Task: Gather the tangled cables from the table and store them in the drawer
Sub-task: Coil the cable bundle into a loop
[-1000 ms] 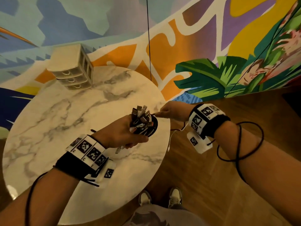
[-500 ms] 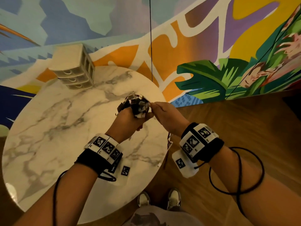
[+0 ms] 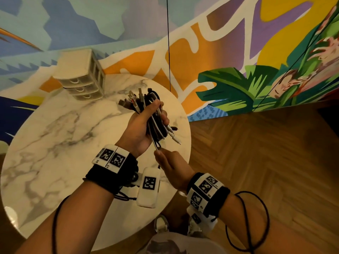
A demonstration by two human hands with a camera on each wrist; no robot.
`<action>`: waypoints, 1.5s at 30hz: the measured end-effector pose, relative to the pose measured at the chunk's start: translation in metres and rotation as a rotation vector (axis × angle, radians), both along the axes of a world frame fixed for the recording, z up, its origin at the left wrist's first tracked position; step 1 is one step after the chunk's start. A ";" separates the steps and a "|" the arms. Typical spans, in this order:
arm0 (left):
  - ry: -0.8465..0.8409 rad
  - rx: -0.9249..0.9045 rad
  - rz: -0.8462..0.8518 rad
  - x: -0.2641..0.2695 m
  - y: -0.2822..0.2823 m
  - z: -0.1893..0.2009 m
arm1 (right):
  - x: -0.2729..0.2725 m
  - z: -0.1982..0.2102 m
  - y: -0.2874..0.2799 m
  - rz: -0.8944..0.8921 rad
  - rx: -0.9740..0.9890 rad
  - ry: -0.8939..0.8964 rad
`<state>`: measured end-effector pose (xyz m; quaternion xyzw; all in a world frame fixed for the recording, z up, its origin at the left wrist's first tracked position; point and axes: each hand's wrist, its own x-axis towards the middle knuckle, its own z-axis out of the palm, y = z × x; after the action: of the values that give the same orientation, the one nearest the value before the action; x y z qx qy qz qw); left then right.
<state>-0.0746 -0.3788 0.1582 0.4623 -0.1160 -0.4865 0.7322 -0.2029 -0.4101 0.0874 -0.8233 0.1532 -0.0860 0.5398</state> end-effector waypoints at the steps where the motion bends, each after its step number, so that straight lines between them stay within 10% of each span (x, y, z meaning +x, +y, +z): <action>1: 0.026 -0.015 -0.008 -0.001 0.001 0.001 | -0.002 -0.007 -0.001 0.008 -0.050 0.023; 9: -0.176 -0.117 -0.417 0.012 0.030 0.011 | -0.003 -0.030 -0.039 0.124 -0.062 0.284; 18: -0.651 0.203 -0.645 -0.003 0.046 0.014 | 0.005 -0.002 -0.109 0.183 0.210 0.581; 27: -1.000 0.429 -0.282 -0.002 0.040 -0.014 | 0.012 0.035 -0.097 -0.102 0.447 0.379; 34: -0.515 0.494 0.056 -0.010 0.013 -0.013 | 0.034 0.024 -0.037 -0.351 0.306 0.049; 45: -0.072 0.394 -0.196 -0.001 0.037 -0.014 | 0.028 0.007 -0.030 -0.221 -0.283 -0.263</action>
<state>-0.0760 -0.3421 0.1446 0.5999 -0.0894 -0.5519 0.5723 -0.1749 -0.4402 0.0946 -0.8506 0.1569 -0.2719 0.4217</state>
